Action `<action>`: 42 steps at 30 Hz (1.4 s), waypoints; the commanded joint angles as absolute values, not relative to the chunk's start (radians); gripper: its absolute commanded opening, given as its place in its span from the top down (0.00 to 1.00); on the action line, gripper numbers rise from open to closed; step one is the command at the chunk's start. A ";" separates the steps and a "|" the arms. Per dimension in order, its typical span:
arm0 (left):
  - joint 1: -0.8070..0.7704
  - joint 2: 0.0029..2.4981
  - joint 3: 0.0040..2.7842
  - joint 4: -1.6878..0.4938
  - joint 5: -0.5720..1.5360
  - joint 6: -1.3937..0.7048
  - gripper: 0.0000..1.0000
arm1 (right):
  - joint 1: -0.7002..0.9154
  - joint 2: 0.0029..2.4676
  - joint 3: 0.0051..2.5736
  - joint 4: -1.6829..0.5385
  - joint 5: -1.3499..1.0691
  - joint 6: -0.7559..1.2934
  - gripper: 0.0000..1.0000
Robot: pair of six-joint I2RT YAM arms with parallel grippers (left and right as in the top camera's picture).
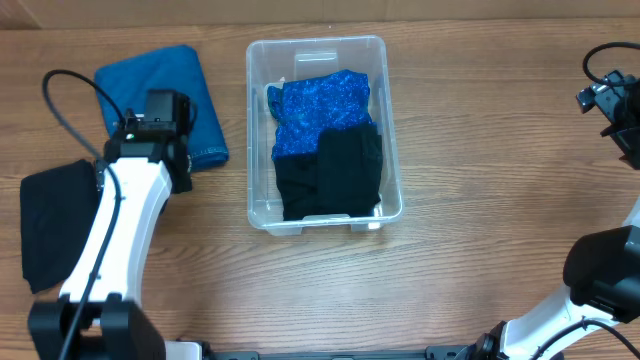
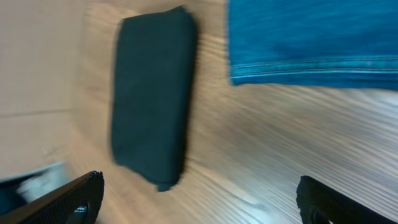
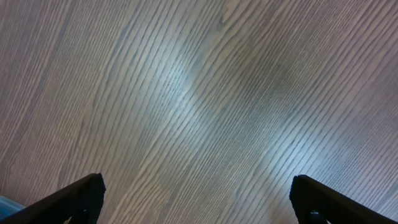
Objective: Pack container
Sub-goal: 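Reach the left gripper to the black cloth at the far left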
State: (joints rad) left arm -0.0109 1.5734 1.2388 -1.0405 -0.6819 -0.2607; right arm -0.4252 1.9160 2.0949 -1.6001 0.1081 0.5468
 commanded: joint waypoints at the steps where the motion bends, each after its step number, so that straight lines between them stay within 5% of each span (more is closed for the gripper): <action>1: 0.008 1.668 1.259 -1.045 -0.911 -0.349 0.00 | -0.427 1.909 2.096 -1.599 0.111 0.551 0.00; 6: 0.032 1.765 1.259 -1.028 -0.732 -0.284 0.00 | -0.427 1.909 2.095 -1.599 0.111 0.551 0.00; 19: 0.250 1.813 1.257 -1.010 -0.710 -0.082 0.00 | -0.427 1.909 2.095 -1.599 0.111 0.551 0.00; 42: 0.370 1.813 1.099 -0.766 -0.739 -0.022 0.00 | -0.427 1.909 2.095 -1.599 0.111 0.551 0.00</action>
State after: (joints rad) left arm 0.3454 1.8023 1.1053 -0.7692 -0.7399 -0.0463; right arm -0.4252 1.9160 2.0949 -1.6001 0.1078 0.5461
